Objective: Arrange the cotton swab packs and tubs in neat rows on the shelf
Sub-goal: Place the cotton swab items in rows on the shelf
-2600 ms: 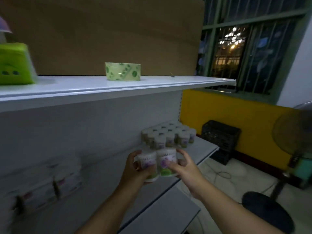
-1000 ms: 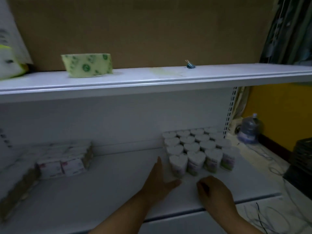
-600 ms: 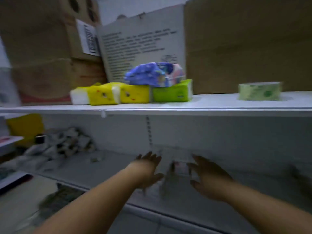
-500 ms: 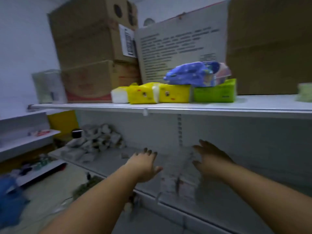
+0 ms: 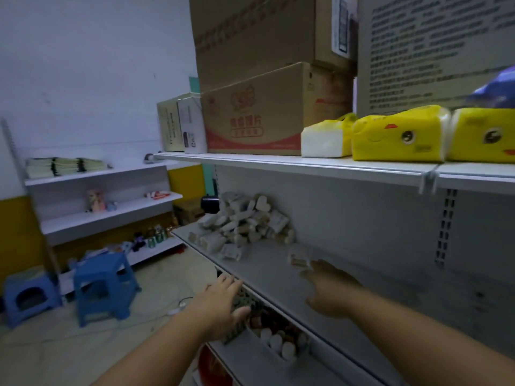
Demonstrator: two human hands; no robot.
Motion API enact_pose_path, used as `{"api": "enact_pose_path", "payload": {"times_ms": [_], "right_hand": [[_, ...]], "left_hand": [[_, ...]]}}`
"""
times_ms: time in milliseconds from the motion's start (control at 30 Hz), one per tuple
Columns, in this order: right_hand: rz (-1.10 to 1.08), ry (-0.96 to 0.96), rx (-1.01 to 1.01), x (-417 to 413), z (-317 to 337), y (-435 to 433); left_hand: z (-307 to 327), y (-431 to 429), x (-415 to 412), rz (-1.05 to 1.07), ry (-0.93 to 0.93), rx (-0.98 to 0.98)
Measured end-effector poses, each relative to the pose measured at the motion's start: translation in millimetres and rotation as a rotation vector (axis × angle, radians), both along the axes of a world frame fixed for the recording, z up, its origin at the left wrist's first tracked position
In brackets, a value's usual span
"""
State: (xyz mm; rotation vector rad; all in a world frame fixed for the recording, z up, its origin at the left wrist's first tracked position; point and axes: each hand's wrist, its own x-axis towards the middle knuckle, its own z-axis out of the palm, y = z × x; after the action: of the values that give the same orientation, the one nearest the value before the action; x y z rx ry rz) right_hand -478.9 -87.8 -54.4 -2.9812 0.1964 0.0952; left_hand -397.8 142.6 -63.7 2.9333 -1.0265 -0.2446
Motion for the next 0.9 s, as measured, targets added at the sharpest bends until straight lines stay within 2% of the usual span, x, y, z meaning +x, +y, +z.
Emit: {"api": "enact_pose_path", "payload": {"times_ms": [167,267,433,567,700,833,900], "right_hand": [[0.017,0.039,0.006,88.3,-5.8,-17.2],[0.045,-0.002,0.006,136.7,-9.1,-19.6],[0.114,0.018,0.035,191.9,-30.8,-6.8],[0.076,0.009,0.096,234.7,-61.0,9.2],[-0.105,-0.056,0.229,279.2,-88.8,33.5],[-0.424,-0.195,0.447,316.1,-103.7,61.7],[-0.562,-0.256,0.458,320.5,-113.2,72.3]], "left_hand": [[-7.6,4.1,67.4,0.102,0.009,0.046],[-7.3,3.3,106.2,0.143,0.008,0.003],[-14.8,6.8,152.4,0.134,0.096,0.013],[-32.1,19.8,207.6,0.168,0.121,-0.119],[-43.6,29.5,268.6,0.168,0.083,-0.287],[-57.1,25.3,325.9,0.226,0.026,-0.496],[-68.6,18.6,349.0,0.247,0.033,-0.570]]}}
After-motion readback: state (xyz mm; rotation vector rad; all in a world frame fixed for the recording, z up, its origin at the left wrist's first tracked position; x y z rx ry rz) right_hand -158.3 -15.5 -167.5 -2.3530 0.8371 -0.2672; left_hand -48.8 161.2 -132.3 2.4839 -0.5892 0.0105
